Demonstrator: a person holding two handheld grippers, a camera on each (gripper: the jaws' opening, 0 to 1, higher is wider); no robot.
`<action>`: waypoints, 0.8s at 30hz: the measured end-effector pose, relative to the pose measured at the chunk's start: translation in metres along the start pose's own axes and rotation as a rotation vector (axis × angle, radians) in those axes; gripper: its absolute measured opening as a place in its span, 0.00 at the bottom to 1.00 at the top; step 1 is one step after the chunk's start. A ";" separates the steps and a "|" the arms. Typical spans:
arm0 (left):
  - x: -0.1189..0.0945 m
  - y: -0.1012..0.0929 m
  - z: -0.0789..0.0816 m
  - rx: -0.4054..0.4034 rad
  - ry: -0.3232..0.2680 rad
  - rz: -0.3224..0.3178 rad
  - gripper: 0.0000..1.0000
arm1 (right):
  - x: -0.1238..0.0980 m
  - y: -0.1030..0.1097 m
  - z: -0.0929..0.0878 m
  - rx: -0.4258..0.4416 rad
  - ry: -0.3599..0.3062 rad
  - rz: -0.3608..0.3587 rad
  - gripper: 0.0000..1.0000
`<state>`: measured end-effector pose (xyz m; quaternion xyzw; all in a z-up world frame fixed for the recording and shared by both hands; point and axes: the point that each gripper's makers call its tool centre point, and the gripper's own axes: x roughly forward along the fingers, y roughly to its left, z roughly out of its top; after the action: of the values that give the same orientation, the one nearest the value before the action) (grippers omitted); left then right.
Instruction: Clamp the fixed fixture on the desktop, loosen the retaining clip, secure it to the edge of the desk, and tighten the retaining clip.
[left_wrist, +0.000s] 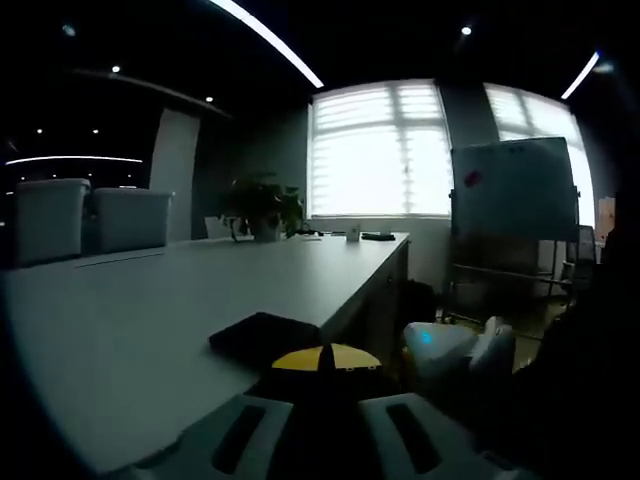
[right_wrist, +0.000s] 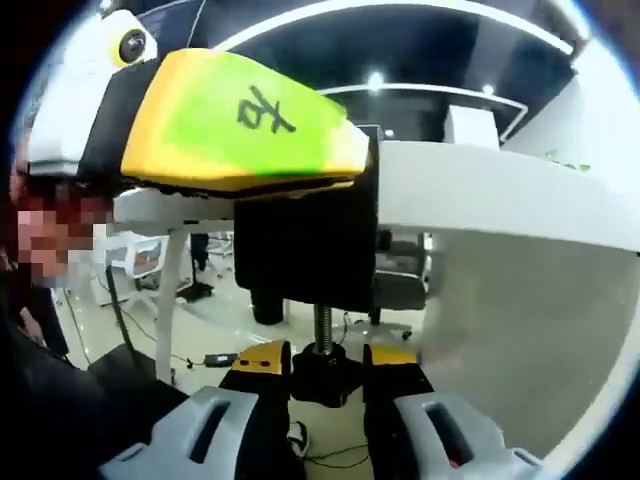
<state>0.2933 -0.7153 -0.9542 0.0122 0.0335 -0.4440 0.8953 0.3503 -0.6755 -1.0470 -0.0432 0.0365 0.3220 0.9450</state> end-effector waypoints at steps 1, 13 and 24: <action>0.000 0.000 0.000 -0.001 -0.001 0.000 0.01 | 0.000 0.001 0.000 -0.013 -0.001 0.045 0.26; 0.000 -0.001 0.001 -0.013 -0.007 -0.006 0.01 | -0.004 0.021 0.003 -0.033 0.006 0.475 0.26; 0.000 -0.002 0.001 -0.012 -0.012 -0.006 0.01 | -0.003 0.009 0.001 -0.081 -0.011 0.300 0.37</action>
<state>0.2916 -0.7161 -0.9531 0.0039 0.0309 -0.4467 0.8941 0.3420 -0.6700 -1.0466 -0.0738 0.0242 0.4612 0.8839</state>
